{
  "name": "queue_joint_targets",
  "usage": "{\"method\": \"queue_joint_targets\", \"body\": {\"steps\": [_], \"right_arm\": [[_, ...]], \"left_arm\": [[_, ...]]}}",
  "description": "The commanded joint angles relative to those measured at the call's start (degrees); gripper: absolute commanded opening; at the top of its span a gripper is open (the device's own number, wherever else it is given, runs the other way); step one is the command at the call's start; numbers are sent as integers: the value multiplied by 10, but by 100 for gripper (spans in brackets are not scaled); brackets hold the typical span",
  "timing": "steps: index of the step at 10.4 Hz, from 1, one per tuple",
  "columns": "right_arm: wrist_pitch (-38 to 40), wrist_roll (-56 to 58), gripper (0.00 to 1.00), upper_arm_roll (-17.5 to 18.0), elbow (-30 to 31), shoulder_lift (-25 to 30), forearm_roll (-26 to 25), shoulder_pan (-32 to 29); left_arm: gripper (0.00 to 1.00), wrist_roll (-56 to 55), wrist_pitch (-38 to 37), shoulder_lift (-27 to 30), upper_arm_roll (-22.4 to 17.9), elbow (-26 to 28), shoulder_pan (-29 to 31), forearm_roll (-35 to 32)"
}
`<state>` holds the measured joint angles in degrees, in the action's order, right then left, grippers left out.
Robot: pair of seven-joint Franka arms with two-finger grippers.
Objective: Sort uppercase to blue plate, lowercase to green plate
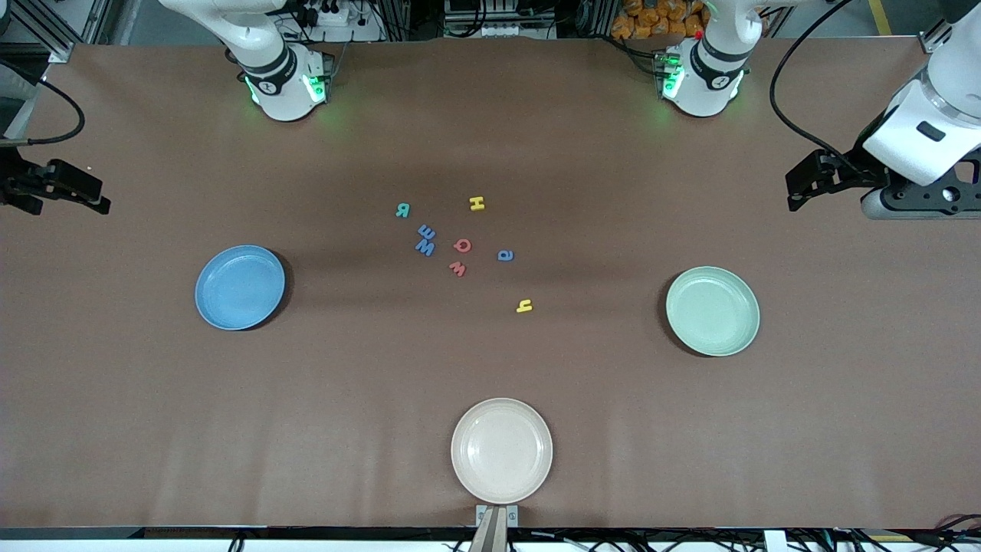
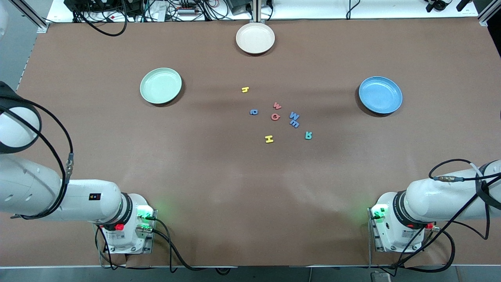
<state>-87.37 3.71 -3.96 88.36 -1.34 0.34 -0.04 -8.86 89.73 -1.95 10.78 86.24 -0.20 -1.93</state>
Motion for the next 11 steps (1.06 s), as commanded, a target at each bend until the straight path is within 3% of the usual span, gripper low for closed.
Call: {"method": "queue_joint_targets", "body": {"steps": [1,4,9,11], "right_arm": [[4,-2,100,7,6,12,-7,-3],[4,-7,100,20,4,14,-7,1],[45,-157,100,120,13,19,-5,52],[34,-200,100,162,57,19,-3,79]], "left_arm": [[100,5,4,1,1,1,1,8],[100,5,4,-2,0,-1,0,4],[100,6,4,-6,-1,0,3,6],[100,6,4,-6,-2,1,3,5]]}}
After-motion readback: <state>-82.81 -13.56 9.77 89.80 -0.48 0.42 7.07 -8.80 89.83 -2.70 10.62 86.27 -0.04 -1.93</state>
